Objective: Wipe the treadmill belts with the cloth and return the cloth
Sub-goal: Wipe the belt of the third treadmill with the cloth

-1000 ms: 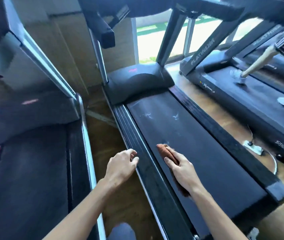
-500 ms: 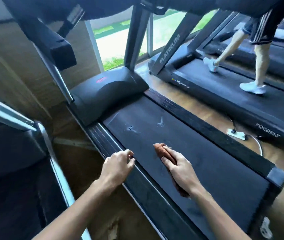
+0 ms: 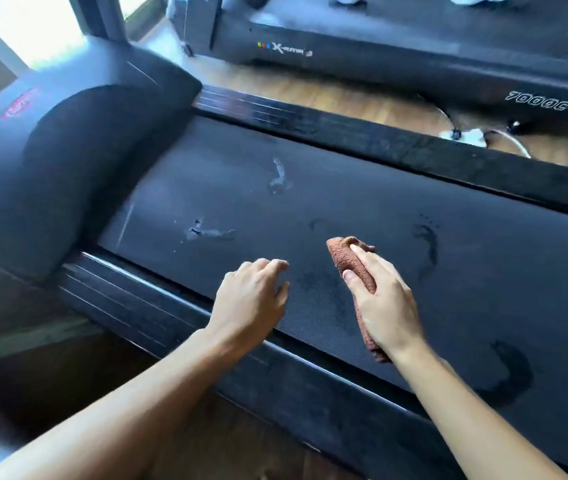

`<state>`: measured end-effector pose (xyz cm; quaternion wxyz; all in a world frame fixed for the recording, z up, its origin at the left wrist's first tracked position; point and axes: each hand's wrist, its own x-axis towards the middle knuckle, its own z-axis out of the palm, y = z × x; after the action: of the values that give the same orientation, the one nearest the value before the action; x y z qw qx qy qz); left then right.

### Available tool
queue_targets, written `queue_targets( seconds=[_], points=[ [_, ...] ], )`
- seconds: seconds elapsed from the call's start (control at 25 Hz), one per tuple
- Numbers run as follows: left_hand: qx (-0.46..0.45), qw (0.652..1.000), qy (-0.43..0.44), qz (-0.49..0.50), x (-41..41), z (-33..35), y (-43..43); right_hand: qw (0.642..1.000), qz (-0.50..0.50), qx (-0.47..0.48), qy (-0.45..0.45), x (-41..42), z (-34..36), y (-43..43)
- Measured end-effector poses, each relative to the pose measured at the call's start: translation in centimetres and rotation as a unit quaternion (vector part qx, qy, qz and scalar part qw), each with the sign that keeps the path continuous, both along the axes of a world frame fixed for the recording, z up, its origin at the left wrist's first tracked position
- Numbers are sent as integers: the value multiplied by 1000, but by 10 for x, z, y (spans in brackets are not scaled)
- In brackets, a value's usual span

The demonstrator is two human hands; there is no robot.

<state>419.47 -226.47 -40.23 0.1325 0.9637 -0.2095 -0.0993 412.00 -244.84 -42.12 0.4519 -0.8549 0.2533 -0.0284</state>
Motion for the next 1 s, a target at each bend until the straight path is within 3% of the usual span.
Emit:
queue_targets(
  seconds=[0.16,0.4,0.72,1.0],
  points=[
    [14,1000,20,-18,44,-94,14,1000,4,-18,20,38,-93,25],
    [-20,998,9,-54,139,-182,86,998,-7,-53,25,119,-171,101],
    [-22,990,-69,-118,318,-298,257,988,-5,-149,33,268,-256,258],
    [-27,985,-155,-77,412,-345,360,974,50,-220,-24,373,-300,357]
  ],
)
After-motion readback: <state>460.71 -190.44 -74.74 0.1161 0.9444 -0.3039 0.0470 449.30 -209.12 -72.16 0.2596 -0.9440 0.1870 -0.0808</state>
